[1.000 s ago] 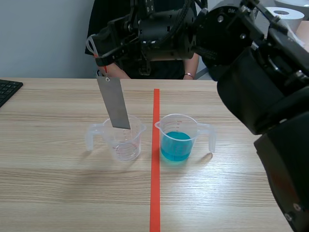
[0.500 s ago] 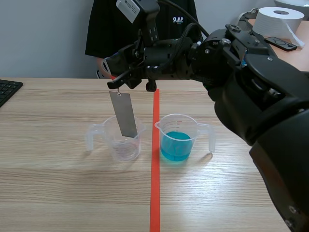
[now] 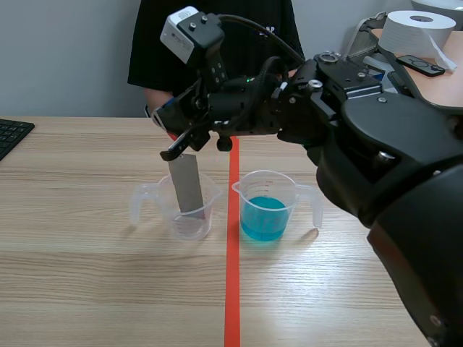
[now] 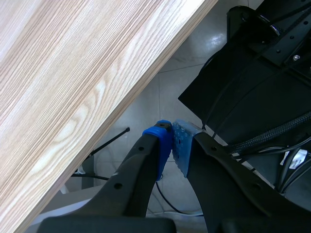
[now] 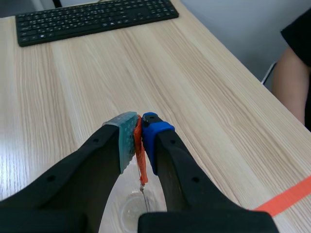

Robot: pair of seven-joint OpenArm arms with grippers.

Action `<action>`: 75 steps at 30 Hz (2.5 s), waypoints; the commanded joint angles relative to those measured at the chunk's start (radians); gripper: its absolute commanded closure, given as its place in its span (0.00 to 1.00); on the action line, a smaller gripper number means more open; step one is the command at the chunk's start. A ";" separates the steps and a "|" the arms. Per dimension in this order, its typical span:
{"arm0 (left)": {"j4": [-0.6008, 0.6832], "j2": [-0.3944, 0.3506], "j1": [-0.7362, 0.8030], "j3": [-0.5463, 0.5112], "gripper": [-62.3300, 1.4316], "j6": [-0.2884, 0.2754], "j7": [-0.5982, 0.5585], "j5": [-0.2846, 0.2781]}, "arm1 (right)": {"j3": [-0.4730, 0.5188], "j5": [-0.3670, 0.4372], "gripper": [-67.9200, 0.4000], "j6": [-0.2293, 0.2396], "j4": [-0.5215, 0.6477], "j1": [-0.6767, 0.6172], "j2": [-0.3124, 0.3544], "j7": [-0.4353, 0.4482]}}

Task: Do the redox reaction experiment.
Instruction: 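Put the plate into the left beaker, then return to the home posture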

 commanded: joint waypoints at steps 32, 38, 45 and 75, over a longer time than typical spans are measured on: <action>0.010 -0.005 0.008 -0.002 0.91 -0.010 -0.014 -0.007 | -0.062 0.115 0.00 0.018 0.184 -0.107 0.128 0.135; 0.010 -0.005 0.008 -0.002 0.91 -0.033 -0.010 -0.027 | -0.060 0.116 0.00 -0.068 0.372 -0.235 0.303 0.177; 0.016 -0.005 0.028 -0.002 0.88 -0.058 -0.045 -0.095 | -0.013 0.201 0.00 -0.142 0.560 -0.417 0.521 0.189; 0.281 0.000 0.297 0.037 0.00 -0.167 -0.160 -0.473 | 0.530 0.279 0.00 -0.227 0.974 -1.202 0.751 0.206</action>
